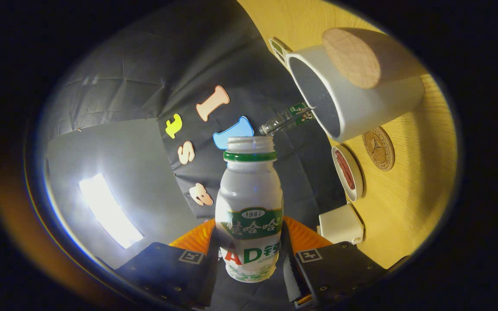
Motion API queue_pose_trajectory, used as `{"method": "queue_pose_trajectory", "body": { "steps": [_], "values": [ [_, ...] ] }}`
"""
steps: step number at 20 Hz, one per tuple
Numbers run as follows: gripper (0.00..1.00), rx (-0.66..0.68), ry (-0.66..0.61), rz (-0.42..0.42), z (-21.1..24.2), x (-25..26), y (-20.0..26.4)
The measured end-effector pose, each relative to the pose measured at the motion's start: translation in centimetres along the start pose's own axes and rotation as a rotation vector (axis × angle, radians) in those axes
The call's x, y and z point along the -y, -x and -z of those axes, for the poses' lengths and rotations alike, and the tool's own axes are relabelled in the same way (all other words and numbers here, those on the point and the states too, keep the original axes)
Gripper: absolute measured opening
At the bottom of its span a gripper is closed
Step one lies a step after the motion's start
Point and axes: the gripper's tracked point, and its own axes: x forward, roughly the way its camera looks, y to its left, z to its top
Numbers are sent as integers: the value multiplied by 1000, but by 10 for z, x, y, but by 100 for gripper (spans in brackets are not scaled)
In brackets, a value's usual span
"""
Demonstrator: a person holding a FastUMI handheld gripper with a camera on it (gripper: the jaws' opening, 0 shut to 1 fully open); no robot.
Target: Take the bottle from table, then pour the juice into the cup, finally place the bottle on the coaster
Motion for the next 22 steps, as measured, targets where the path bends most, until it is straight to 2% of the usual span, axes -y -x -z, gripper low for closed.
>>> {"method": "queue_pose_trajectory", "body": {
  "steps": [17, 22],
  "values": [
    [63, 70, -135, -50, -13, -7, 2],
    [63, 72, -139, -52, -12, -8, 2]
  ]
}}
